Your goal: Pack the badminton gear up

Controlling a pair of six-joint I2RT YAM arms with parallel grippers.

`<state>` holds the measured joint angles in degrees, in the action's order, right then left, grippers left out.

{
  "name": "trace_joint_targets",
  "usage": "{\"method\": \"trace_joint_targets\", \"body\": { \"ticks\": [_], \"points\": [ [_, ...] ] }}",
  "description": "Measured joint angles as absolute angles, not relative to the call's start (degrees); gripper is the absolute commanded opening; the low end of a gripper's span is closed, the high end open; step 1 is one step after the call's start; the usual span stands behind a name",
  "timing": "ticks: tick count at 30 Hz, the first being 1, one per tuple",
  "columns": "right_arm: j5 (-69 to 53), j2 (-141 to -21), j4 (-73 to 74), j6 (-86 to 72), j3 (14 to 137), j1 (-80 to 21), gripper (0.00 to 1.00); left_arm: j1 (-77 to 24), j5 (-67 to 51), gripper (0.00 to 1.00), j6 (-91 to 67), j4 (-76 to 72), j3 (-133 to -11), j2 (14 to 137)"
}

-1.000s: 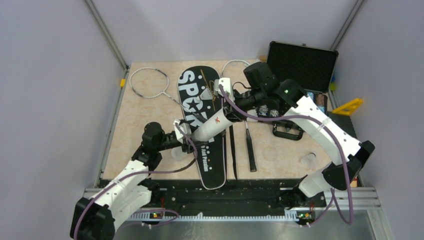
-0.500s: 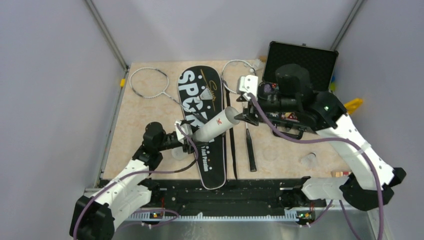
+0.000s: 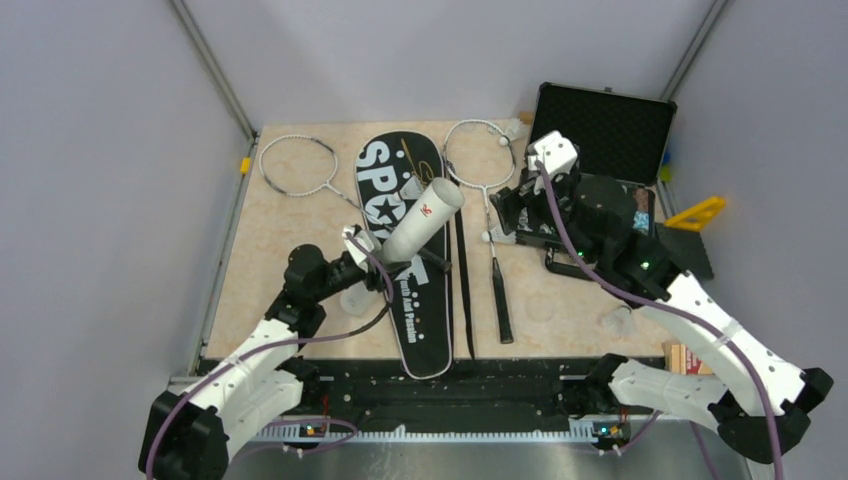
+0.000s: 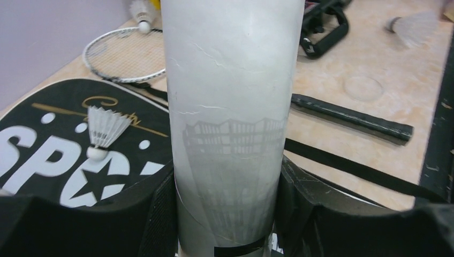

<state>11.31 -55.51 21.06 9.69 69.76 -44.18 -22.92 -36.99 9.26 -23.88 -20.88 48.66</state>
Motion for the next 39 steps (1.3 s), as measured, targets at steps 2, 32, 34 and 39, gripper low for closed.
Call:
{"method": "trace_joint_targets", "body": {
  "ticks": [2, 32, 34, 39],
  "points": [
    [18.6, -55.9, 17.7, 4.0, 64.6, -44.0, 0.98, -22.9, -33.3, 0.25, 8.0, -24.5, -20.9, 48.8],
    [7.2, -84.1, 0.4, -25.6, 45.8, -28.2, 0.91, -22.9, -24.5, 0.25, 4.6, -25.4, -21.1, 50.5],
    [7.8, -84.1, -0.8, -25.5, 45.8, -28.2, 0.91, -22.9, -24.5, 0.25, 4.6, -25.4, -21.3, 50.6],
    [8.7, -84.1, -4.0, -24.5, 45.8, -28.2, 0.91, -22.9, -24.3, 0.24, 4.6, -25.3, -21.7, 51.2]
  ]
}}
